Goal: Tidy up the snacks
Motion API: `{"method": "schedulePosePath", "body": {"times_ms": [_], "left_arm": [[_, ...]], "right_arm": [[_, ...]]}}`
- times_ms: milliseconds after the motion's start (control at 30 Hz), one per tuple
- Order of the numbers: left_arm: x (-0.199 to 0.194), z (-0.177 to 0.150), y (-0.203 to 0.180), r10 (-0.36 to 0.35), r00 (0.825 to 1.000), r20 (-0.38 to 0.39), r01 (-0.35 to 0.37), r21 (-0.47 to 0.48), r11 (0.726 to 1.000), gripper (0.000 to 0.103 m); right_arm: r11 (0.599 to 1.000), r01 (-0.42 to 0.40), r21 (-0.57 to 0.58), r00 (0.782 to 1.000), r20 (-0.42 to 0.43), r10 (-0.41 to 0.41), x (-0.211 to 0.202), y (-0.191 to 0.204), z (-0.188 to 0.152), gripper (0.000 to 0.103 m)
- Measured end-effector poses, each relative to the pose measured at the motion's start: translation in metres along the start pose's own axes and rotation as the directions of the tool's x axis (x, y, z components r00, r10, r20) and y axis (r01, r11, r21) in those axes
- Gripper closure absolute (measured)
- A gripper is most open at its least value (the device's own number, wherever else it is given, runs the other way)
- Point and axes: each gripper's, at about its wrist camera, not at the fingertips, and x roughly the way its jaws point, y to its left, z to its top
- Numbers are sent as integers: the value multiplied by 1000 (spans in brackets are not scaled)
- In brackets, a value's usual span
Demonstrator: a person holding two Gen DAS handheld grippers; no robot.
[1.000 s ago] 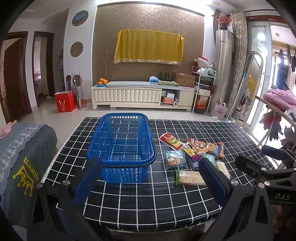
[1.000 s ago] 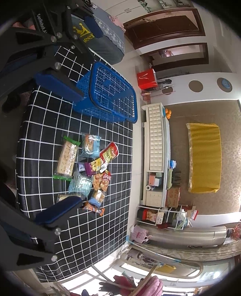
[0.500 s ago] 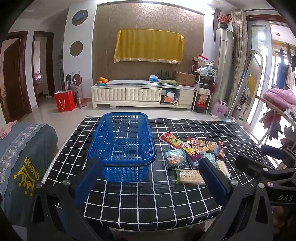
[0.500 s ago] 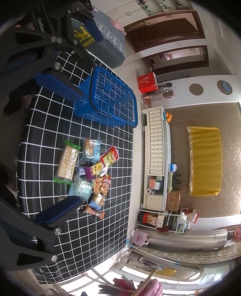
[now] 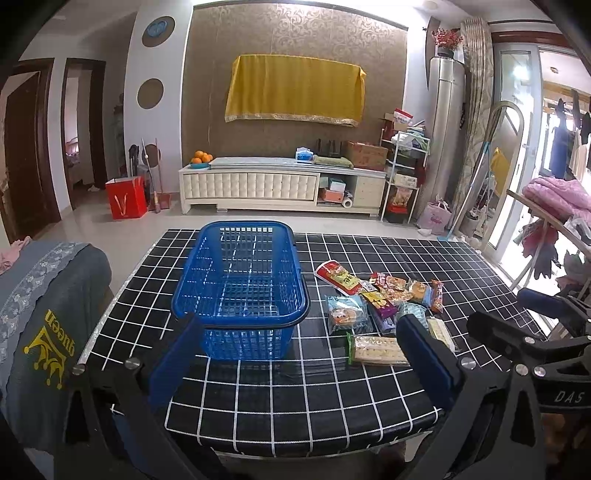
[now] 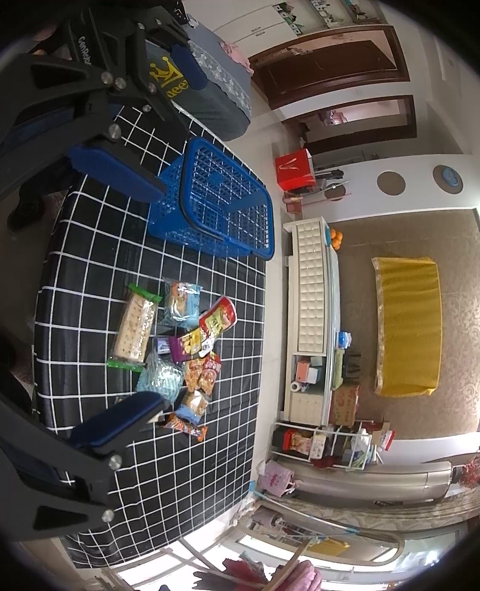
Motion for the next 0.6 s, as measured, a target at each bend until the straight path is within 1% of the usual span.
{"method": "schedulePosePath", "body": {"times_ms": [600], "left_arm": [[-1,-1,2,-7,1000,4,7,-11,1000,0]], "right_arm": [[1000,-8,-2,1000,3,8,0,-1,1,0]]}}
